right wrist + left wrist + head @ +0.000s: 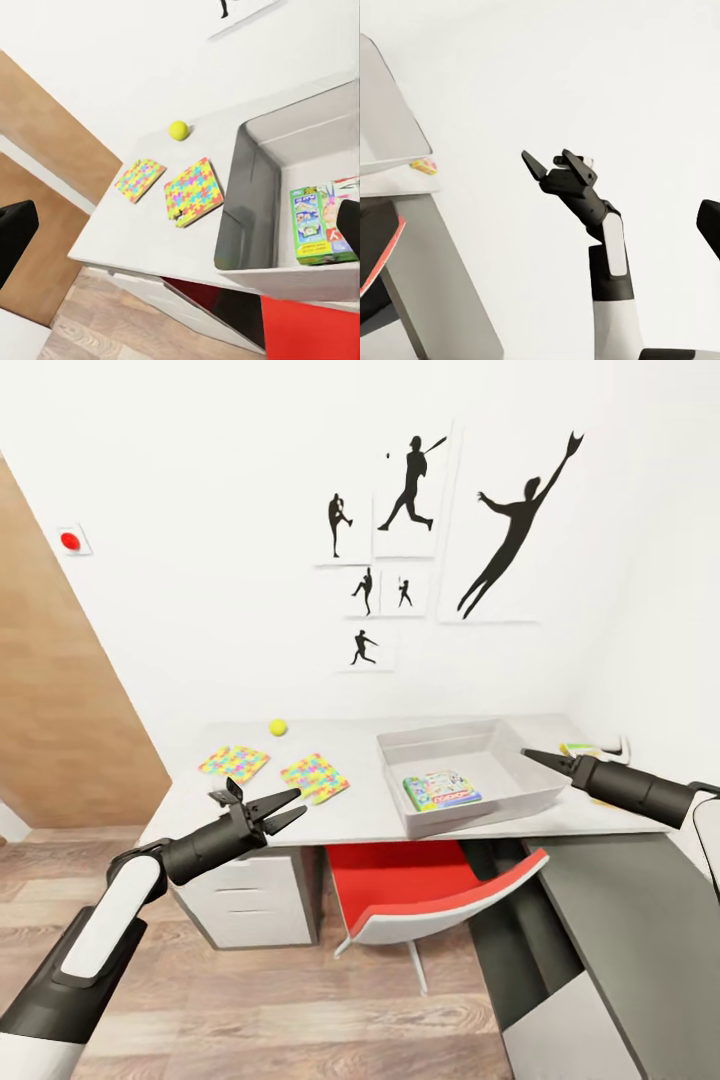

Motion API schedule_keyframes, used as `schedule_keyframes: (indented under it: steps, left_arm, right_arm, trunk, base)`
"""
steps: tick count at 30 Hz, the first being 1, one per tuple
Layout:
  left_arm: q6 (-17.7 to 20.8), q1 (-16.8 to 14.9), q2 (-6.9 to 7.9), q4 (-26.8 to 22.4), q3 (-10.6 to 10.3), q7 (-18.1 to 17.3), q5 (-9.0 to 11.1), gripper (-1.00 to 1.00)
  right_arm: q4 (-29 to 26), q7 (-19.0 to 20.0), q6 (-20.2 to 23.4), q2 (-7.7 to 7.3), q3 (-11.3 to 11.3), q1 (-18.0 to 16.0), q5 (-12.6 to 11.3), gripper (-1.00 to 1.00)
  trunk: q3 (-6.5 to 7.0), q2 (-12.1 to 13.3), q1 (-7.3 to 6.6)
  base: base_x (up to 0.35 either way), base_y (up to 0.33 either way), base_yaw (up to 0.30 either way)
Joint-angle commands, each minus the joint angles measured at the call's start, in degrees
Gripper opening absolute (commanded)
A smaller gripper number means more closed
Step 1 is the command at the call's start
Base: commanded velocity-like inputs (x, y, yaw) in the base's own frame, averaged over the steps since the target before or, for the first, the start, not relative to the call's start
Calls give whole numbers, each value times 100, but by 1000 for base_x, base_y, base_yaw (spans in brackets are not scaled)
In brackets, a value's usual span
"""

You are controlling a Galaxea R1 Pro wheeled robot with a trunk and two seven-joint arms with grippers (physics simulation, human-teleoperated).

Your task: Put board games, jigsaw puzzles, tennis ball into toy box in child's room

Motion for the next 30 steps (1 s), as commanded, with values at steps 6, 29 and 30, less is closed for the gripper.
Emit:
schedule_keyframes:
  steps: [6, 29, 30]
  left_arm:
    - [-22, -5, 4, -3, -41, -8, 17, 100]
    - [-55, -5, 9, -18, -58, -24, 17, 100]
    - [-55, -5, 9, -19, -58, -24, 17, 100]
  right_arm:
    - [1, 30, 29, 0, -6, 15, 22, 100]
    - [1, 30, 30, -1, -6, 32, 22, 100]
    - [1, 30, 30, -1, -6, 32, 22, 100]
  trunk:
    - [35, -11, 4]
    - [202, -11, 4]
    - [208, -11, 4]
  base:
    - [0, 44, -200]
    - [0, 161, -210]
    - [0, 25, -219]
